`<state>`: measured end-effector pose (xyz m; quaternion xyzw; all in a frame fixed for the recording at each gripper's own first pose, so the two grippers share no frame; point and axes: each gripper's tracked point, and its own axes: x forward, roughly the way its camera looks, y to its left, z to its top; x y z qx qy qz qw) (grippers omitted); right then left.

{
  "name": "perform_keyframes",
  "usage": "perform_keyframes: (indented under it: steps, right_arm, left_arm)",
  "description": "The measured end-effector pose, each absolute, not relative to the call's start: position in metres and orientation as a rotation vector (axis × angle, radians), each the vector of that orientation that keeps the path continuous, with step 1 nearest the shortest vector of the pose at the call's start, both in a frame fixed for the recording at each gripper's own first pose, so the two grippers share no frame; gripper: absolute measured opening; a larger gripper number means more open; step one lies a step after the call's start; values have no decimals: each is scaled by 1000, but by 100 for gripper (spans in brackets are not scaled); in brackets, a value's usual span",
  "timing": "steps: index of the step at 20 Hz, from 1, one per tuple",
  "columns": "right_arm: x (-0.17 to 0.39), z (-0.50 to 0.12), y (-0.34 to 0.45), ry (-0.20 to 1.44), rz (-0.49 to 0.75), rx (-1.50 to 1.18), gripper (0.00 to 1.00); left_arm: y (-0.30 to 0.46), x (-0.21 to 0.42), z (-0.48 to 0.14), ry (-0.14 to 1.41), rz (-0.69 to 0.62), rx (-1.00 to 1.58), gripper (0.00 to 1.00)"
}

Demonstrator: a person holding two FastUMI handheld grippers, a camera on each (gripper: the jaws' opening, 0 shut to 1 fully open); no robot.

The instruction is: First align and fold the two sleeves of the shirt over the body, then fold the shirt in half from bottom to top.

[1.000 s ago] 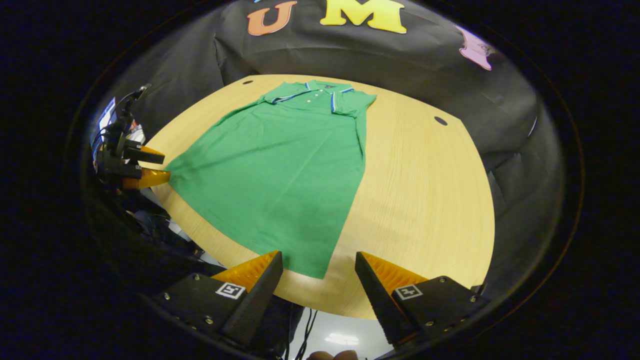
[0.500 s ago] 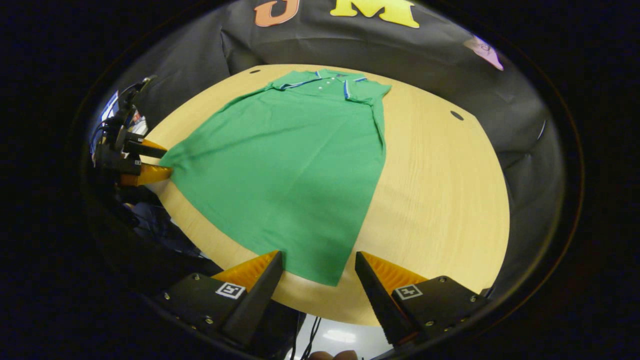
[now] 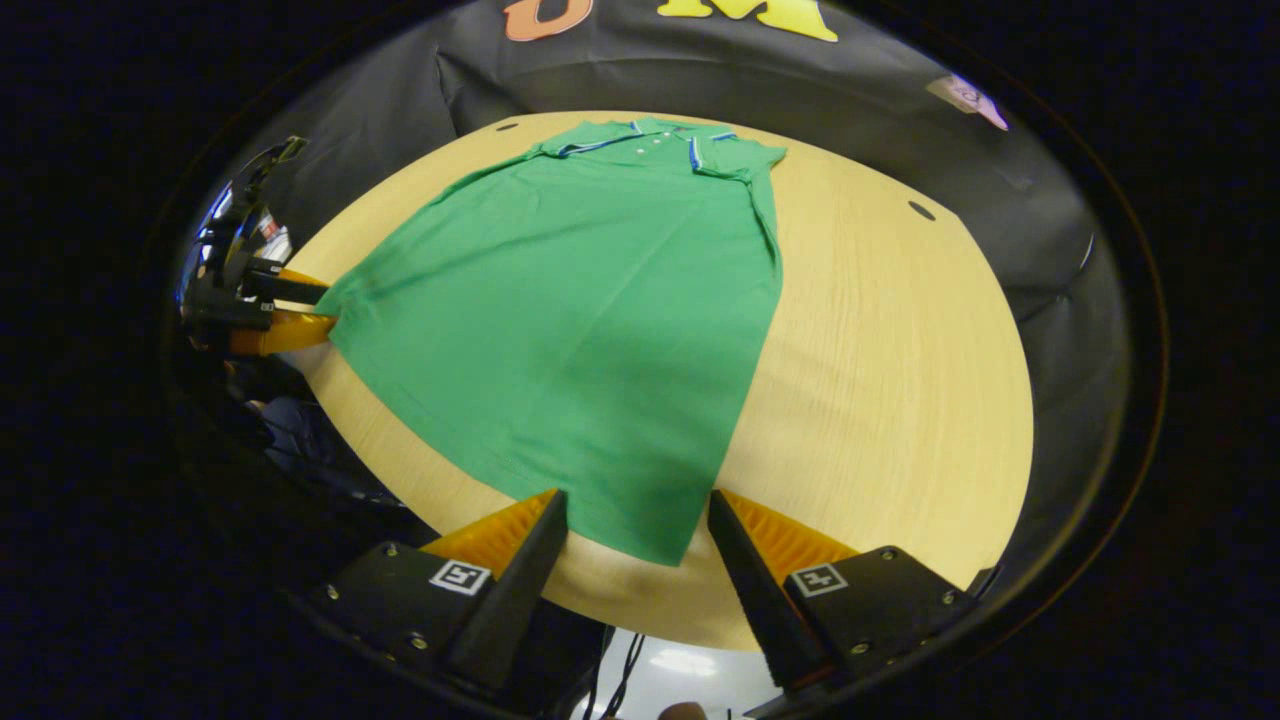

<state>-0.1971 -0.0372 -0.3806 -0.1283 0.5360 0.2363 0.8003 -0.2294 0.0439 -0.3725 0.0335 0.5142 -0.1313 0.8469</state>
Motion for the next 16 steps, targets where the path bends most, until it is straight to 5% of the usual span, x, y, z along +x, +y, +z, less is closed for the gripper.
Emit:
perform_keyframes:
  steps: [2,4,5,6,8,10,11,16]
  right_arm:
    - [-194,-381,-34,1150,517,-284,82]
    - [-194,-381,-31,1155,529,-301,61]
    - [-195,-381,-30,1156,543,-306,50]
    - [-193,-379,-29,1146,537,-312,49]
    - [-194,-381,-29,1146,536,-325,10]
    - [-191,-375,-27,1140,541,-321,10]
    - [-194,-379,-29,1154,540,-321,2]
    - [-190,-369,-29,1156,532,-274,1]
  left_arm:
    - [41,-228,-372,1082,-282,69,99]
    - [33,-232,-371,1080,-311,87,89]
    - [29,-232,-371,1077,-325,97,78]
    - [27,-231,-369,1072,-329,98,67]
    - [21,-230,-369,1056,-325,96,49]
    - [20,-228,-369,1048,-320,95,22]
    - [20,-228,-369,1052,-320,77,11]
    - [19,-221,-355,1052,-337,-53,5]
